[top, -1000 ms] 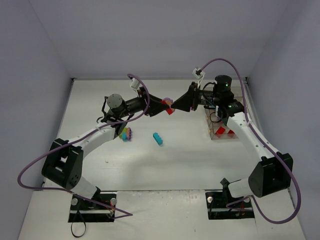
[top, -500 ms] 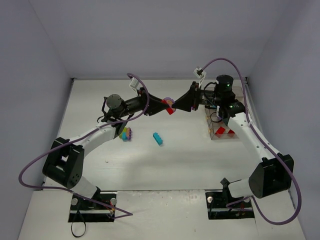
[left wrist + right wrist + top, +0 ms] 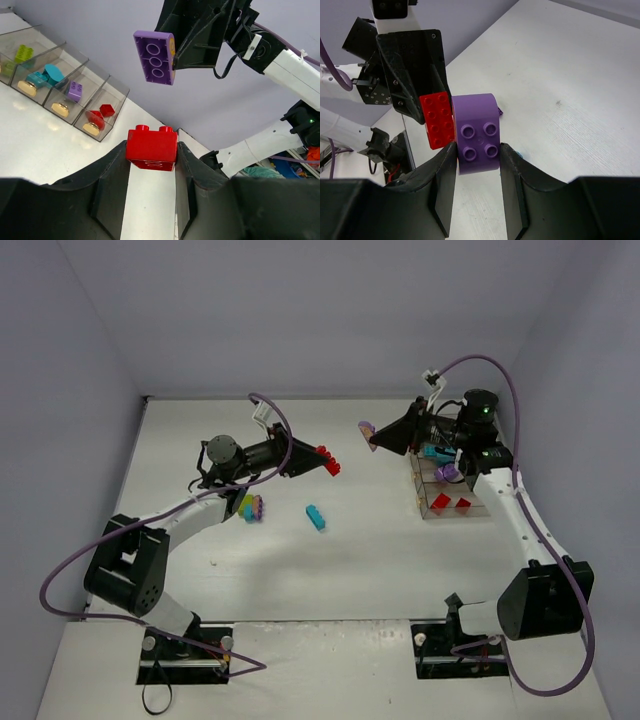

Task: Sort the legos into containers by color

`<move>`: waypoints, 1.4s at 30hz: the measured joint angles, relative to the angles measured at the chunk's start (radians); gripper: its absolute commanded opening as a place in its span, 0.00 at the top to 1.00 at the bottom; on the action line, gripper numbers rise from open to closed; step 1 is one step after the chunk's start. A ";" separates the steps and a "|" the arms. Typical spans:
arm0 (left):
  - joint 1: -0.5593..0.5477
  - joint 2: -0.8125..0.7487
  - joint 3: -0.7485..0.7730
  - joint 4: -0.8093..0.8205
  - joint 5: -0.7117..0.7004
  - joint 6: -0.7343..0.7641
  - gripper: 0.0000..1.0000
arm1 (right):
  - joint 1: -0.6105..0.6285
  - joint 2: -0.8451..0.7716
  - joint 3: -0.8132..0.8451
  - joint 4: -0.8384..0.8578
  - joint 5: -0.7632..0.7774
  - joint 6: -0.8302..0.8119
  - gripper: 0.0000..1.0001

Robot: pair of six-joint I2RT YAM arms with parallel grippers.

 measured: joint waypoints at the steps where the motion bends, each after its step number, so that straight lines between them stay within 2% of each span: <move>1: 0.000 0.000 0.000 0.001 0.003 0.000 1.00 | 0.000 -0.002 -0.002 -0.001 0.003 0.000 1.00; 5: 0.000 -0.001 0.000 -0.005 0.006 0.005 1.00 | -0.010 -0.008 -0.008 -0.031 0.092 0.001 1.00; 8: 0.000 -0.010 0.000 -0.068 0.003 0.051 1.00 | -0.051 -0.013 -0.008 -0.085 0.276 0.026 1.00; 14: 0.000 -0.111 0.000 -0.362 -0.044 0.254 1.00 | -0.214 -0.014 -0.058 -0.216 0.715 0.198 1.00; 19: 0.000 -0.189 0.002 -0.576 -0.100 0.411 1.00 | -0.273 -0.001 -0.101 -0.296 0.919 0.316 1.00; 27: 0.000 -0.224 -0.003 -0.761 -0.175 0.543 1.00 | -0.341 0.114 -0.101 -0.326 1.068 0.452 1.00; 35: -0.003 -0.260 -0.005 -0.865 -0.215 0.621 1.00 | -0.354 0.238 -0.080 -0.328 1.133 0.508 0.91; 37: -0.004 -0.264 -0.005 -0.877 -0.222 0.631 1.00 | -0.355 0.273 -0.068 -0.328 1.136 0.515 0.85; 40: -0.006 -0.268 -0.006 -0.885 -0.229 0.638 1.00 | -0.355 0.303 -0.055 -0.329 1.141 0.525 0.68; 42: -0.006 -0.269 -0.010 -0.892 -0.232 0.645 1.00 | -0.355 0.314 -0.045 -0.330 1.144 0.529 0.62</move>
